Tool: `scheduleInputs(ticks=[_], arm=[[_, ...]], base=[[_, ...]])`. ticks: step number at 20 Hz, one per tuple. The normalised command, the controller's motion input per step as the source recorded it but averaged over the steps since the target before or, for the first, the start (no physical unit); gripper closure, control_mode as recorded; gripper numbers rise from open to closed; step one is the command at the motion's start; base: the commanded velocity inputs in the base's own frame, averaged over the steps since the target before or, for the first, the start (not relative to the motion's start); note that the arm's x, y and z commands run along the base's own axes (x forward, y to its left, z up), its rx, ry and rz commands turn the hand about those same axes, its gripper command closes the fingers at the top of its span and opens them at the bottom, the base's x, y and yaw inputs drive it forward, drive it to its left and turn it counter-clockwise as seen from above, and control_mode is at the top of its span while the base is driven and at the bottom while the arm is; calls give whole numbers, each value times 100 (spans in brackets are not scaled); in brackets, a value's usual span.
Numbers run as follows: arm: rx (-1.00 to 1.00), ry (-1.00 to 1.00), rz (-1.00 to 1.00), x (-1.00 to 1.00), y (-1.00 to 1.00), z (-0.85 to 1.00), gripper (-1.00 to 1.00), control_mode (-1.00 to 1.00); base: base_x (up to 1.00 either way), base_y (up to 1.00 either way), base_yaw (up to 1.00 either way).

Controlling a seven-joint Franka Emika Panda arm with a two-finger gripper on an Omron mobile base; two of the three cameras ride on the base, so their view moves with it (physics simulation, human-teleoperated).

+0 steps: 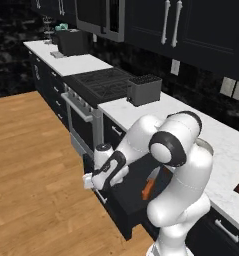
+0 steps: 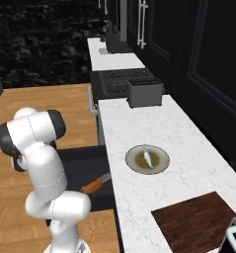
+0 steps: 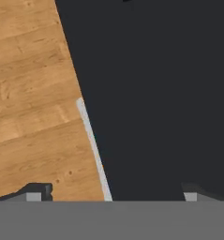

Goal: Pick up the knife from the drawer and place it on the cutting board. Then place the meat from the plate to the cutting board.

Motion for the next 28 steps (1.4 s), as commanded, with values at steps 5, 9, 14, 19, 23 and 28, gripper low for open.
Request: scheduleInputs(ticks=[5, 9, 14, 19, 23, 28], arm=[[-5, -4, -17, 0, 100, 0, -100, -100], [-8, 0, -15, 0, 100, 0, -100, -100], [-11, 8, -7, 9, 49, 19, -100, -100], [-3, 5, 0, -2, -11, 94, -100, -100], [1, 10, 0, 0, -31, 76, -100, -100], [12, 7, 0, 0, -98, -3, -100, -100]], base=[[0, 0, 0], [0, 0, 0], [0, 0, 0], [0, 0, 0], [0, 0, 0], [0, 0, 0]])
